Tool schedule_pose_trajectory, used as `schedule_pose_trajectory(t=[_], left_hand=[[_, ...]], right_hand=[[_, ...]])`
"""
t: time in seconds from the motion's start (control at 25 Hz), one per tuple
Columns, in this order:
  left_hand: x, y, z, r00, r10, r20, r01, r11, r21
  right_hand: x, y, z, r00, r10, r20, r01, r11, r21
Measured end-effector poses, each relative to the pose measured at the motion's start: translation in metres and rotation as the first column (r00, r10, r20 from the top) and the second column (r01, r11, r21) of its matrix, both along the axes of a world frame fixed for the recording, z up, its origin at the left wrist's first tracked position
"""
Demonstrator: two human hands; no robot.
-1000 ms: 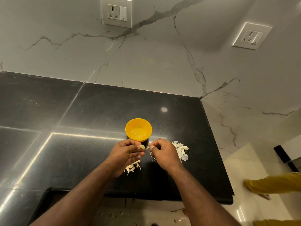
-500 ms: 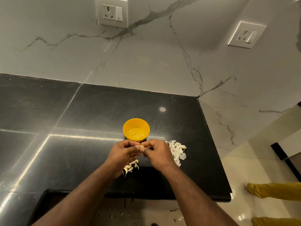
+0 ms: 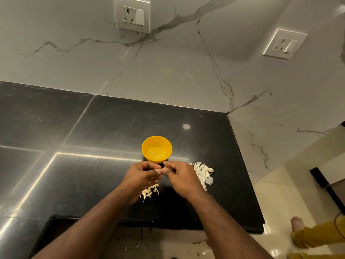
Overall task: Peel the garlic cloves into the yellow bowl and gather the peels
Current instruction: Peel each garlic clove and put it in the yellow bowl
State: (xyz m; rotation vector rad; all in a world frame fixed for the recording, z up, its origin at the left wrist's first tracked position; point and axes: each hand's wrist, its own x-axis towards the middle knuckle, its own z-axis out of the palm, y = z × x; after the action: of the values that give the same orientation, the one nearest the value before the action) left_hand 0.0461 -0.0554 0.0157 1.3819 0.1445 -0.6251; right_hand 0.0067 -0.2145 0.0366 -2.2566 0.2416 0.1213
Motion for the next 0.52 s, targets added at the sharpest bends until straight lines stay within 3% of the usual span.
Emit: schedule_pose_trajectory(t=[0.08, 0.28, 0.4, 0.52], left_hand=[[0.0, -0.001, 0.001, 0.999, 0.003, 0.042, -0.004, 1.0, 0.025], [0.003, 0.006, 0.001, 0.976, -0.027, 0.217, -0.037, 0.957, 0.286], [0.002, 0.009, 0.004, 0.972, -0.05, 0.231, -0.018, 0.959, 0.284], [0.0, 0.011, 0.007, 0.967, -0.126, 0.223, 0.069, 0.966, 0.248]], right_hand=[[0.001, 0.006, -0.001, 1.0, 0.009, -0.001, -0.009, 1.0, 0.023], [0.007, -0.002, -0.005, 0.993, -0.116, -0.009, 0.116, 0.99, 0.077], [0.009, 0.0, -0.004, 0.99, -0.136, -0.023, 0.138, 0.979, 0.148], [0.012, 0.005, -0.001, 0.975, -0.211, -0.066, 0.221, 0.922, 0.318]])
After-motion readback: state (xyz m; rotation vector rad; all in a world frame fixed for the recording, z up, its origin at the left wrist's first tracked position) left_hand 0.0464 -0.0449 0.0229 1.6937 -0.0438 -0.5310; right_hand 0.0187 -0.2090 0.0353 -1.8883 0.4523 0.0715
